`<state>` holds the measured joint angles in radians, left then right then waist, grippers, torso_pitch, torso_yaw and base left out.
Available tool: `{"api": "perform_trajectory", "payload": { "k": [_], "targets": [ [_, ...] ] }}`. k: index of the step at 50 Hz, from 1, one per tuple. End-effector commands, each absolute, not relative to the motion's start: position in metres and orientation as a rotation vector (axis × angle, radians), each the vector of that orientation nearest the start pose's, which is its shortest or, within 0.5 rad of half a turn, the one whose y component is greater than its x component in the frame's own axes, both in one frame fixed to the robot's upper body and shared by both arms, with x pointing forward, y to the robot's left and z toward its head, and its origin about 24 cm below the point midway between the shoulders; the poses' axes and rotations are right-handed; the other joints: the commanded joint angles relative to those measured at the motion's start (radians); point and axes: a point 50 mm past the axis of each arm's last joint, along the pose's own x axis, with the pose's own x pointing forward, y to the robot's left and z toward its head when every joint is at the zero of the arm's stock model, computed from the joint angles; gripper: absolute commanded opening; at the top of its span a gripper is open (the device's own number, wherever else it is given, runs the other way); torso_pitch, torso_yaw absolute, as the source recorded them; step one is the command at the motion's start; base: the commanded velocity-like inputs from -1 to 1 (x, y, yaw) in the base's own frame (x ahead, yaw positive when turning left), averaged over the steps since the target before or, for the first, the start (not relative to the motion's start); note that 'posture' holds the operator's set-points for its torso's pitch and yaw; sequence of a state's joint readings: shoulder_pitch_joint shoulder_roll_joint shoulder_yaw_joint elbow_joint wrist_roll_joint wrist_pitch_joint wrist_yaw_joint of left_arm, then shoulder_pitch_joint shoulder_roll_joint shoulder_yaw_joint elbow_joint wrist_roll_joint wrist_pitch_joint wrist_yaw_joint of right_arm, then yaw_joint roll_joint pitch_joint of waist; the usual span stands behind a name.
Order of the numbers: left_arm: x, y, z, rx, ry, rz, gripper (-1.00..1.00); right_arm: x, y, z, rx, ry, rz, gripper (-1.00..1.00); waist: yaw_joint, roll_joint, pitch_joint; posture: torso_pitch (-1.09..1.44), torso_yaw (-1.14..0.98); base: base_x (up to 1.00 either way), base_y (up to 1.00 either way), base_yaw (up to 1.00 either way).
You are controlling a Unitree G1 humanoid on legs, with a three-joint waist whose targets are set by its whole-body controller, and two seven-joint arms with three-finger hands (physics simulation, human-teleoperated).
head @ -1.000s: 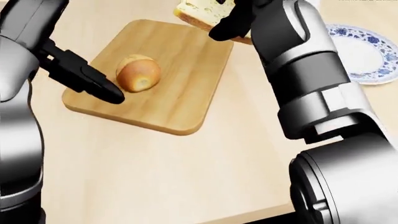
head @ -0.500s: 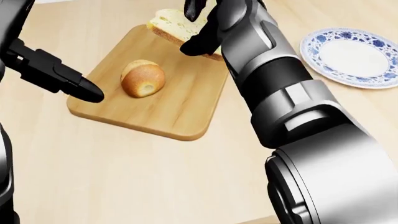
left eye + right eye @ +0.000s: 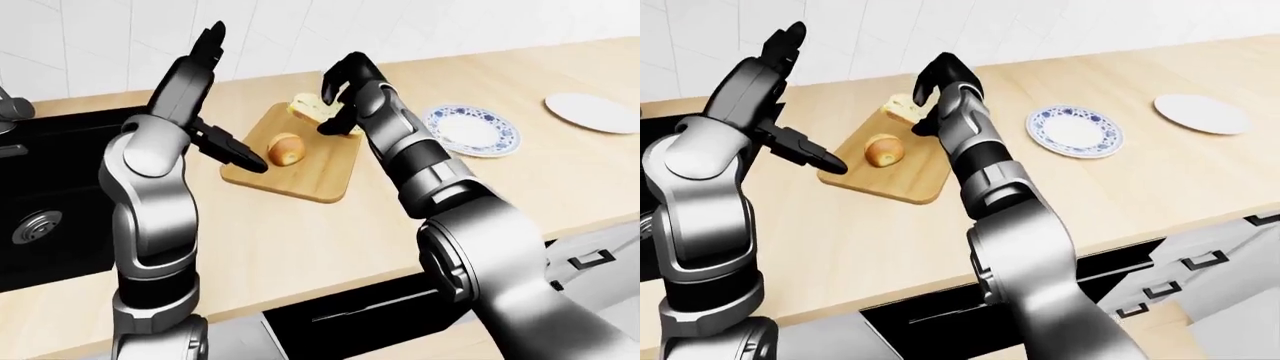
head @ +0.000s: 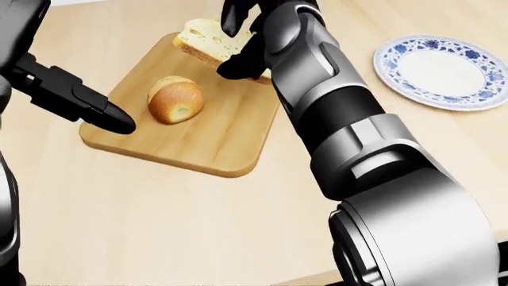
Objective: Place all breads on the cutting board.
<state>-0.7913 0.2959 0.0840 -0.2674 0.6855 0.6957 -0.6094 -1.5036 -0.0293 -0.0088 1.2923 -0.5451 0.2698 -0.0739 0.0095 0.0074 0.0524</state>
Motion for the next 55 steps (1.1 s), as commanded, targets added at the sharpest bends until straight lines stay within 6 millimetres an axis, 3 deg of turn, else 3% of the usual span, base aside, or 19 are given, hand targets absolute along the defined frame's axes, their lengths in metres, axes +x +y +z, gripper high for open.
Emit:
{"api": "perform_trajectory", "payload": {
  "k": [1,4,7,12,14,18,20,28,35,44,49,55],
  "targets": [
    [0.31,0.175,0.291,0.772,-0.261,0.021,1.0,0.425,-0.051,0.277,-0.778,-0.132,0.025,-1.0,0.0,0.005,-0.032,0.0,0.0,0.0,0.0,0.0],
    [0.311,0.174,0.29,0.774,-0.26,0.019,1.0,0.425,-0.049,0.275,-0.779,-0.132,0.036,-1.0,0.0,0.005,-0.033,0.0,0.0,0.0,0.0,0.0],
    [0.31,0.174,0.289,0.774,-0.26,0.019,1.0,0.424,-0.048,0.272,-0.78,-0.132,0.042,-0.86,0.0,0.006,-0.034,0.0,0.0,0.0,0.0,0.0],
    [0.311,0.175,0.287,0.776,-0.258,0.017,1.0,0.425,-0.047,0.271,-0.78,-0.132,0.042,-0.37,-0.001,0.006,-0.035,0.0,0.0,0.0,0.0,0.0],
    [0.311,0.174,0.287,0.778,-0.258,0.017,1.0,0.424,-0.046,0.271,-0.779,-0.134,0.046,-0.07,-0.001,0.006,-0.035,0.0,0.0,0.0,0.0,0.0],
    [0.311,0.175,0.287,0.779,-0.257,0.017,1.0,0.424,-0.045,0.272,-0.78,-0.137,0.048,0.07,-0.002,0.007,-0.036,0.0,0.0,0.0,0.0,0.0],
    [0.311,0.175,0.287,0.779,-0.258,0.018,1.0,0.424,-0.045,0.272,-0.779,-0.136,0.051,0.25,-0.002,0.007,-0.036,0.0,0.0,0.0,0.0,0.0],
    [0.31,0.175,0.286,0.781,-0.256,0.017,1.0,0.424,-0.044,0.267,-0.78,-0.13,0.068,0.55,-0.003,0.008,-0.037,0.0,0.0,0.0,0.0,0.0],
    [0.313,0.173,0.284,0.781,-0.255,0.015,1.0,0.426,-0.057,0.279,-0.779,-0.137,0.056,0.46,-0.002,0.007,-0.037,0.0,0.0,0.0,0.0,0.0],
    [0.317,0.162,0.282,0.771,-0.255,0.001,1.0,0.425,-0.091,0.291,-0.795,-0.13,0.054,0.38,0.002,-0.004,-0.035,0.0,0.0,0.0,0.0,0.0],
    [0.315,0.158,0.285,0.762,-0.256,-0.002,1.0,0.409,-0.113,0.298,-0.809,-0.112,0.052,0.47,0.007,-0.015,-0.033,0.0,0.0,0.0,0.0,0.0],
    [0.307,0.169,0.287,0.743,-0.247,0.019,1.0,0.38,-0.142,0.304,-0.804,-0.116,0.023,0.67,0.008,-0.02,-0.029,0.0,0.0,0.0,0.0,0.0]
  ]
}}
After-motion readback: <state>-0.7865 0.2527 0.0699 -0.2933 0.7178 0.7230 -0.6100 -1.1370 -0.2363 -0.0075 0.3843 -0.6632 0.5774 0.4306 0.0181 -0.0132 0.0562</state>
